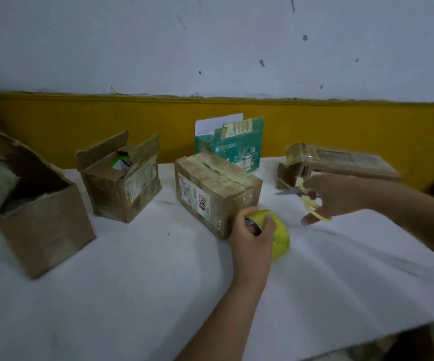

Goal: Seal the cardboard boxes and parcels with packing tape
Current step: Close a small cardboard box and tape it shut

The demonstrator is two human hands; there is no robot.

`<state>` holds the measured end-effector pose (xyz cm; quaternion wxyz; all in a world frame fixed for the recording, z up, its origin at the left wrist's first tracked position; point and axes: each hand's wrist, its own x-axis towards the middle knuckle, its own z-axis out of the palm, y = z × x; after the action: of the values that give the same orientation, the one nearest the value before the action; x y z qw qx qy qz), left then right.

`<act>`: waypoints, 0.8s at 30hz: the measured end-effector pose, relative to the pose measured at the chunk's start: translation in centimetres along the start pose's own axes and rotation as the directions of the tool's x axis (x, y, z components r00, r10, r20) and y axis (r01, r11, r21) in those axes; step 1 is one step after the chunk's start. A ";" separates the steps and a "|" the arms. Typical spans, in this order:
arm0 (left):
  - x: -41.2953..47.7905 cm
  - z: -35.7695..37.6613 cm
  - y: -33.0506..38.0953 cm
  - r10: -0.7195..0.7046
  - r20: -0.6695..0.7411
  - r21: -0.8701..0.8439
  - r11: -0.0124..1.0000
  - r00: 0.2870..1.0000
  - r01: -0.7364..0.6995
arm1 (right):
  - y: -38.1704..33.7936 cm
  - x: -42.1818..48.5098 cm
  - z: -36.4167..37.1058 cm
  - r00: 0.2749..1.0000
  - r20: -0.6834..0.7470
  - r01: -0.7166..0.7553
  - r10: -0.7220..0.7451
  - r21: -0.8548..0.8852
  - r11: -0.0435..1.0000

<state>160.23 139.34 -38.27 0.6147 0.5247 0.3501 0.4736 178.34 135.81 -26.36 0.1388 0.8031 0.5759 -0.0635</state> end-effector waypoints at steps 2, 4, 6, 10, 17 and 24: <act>-0.7 -0.5 0.5 -0.021 0.039 0.008 1.000 0.999 0.020 | -0.4 0.1 2.7 0.982 0.177 -0.102 0.072 0.169 0.980; -1.4 -1.5 1.0 -0.058 0.084 0.012 0.998 0.995 0.057 | -1.1 0.4 4.9 0.948 0.310 -0.149 0.073 0.232 0.961; -1.8 -2.8 1.9 -0.086 0.104 0.024 0.996 0.991 0.084 | -2.4 0.2 5.2 0.954 0.293 -0.147 0.060 0.285 0.947; -2.1 -5.7 3.5 -0.100 0.146 0.058 0.994 0.984 0.092 | -3.9 -0.1 4.6 0.983 0.177 -0.070 0.049 0.116 0.991; -1.4 -9.9 6.2 -0.097 0.168 0.114 0.990 0.981 0.079 | -8.2 -0.2 2.7 0.807 -0.587 -0.035 -0.066 -0.159 0.987; -1.9 -12.8 7.2 -0.105 0.280 0.049 0.994 0.954 0.095 | -10.3 4.5 6.4 0.640 -0.735 0.253 -0.221 -0.071 0.965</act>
<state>146.26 141.53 -33.93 0.6721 0.5792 0.2933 0.3561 170.53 141.08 -35.22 -0.1304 0.6801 0.6813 0.2372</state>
